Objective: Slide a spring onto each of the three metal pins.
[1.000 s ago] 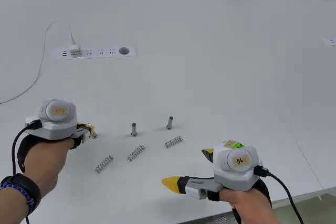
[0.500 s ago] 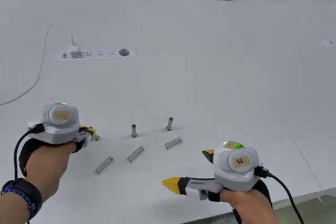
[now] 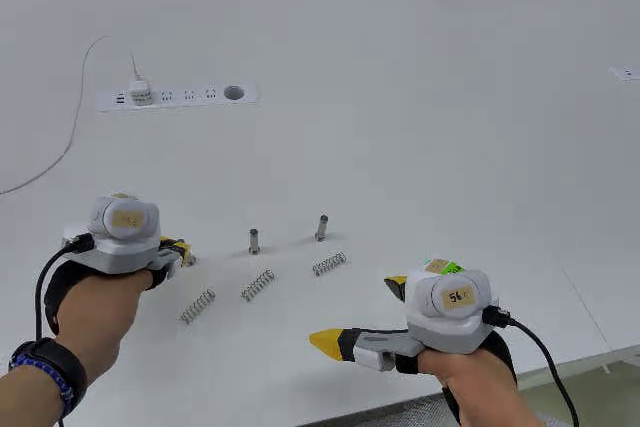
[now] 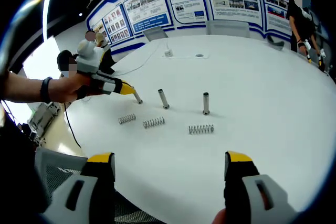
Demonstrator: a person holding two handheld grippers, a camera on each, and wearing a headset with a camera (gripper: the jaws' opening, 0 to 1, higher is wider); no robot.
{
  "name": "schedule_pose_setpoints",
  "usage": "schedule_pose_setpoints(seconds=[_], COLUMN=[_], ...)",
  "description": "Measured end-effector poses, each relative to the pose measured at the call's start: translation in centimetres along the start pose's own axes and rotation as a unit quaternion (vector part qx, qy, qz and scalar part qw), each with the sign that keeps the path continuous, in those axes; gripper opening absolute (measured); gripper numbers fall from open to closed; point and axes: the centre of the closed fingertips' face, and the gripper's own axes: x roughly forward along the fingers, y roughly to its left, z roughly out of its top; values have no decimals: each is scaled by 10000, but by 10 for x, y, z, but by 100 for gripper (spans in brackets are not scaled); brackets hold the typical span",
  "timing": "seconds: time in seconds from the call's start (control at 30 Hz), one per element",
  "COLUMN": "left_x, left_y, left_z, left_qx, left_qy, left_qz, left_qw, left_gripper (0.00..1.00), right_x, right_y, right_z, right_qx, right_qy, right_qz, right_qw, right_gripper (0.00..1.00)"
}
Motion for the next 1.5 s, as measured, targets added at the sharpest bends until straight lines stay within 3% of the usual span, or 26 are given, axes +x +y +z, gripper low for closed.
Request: schedule_pose_setpoints(seconds=[0.17,1.17,1.5], left_x=[0,0,0], left_y=[-3,-8,-8], left_z=[1,0,-7], left_qx=[262,458,489], left_qy=[25,3,90], left_qz=[-32,-63,-120], left_qw=[9996,9989,9987], left_gripper=[7,8,8], right_x=[1,1,2], right_y=[0,2,2], right_z=[0,-1,-1], right_qx=[2,10,13], right_qy=[-1,15,7], right_qz=[7,36,37], right_qw=[10000,10000,10000], right_gripper=[87,87,87])
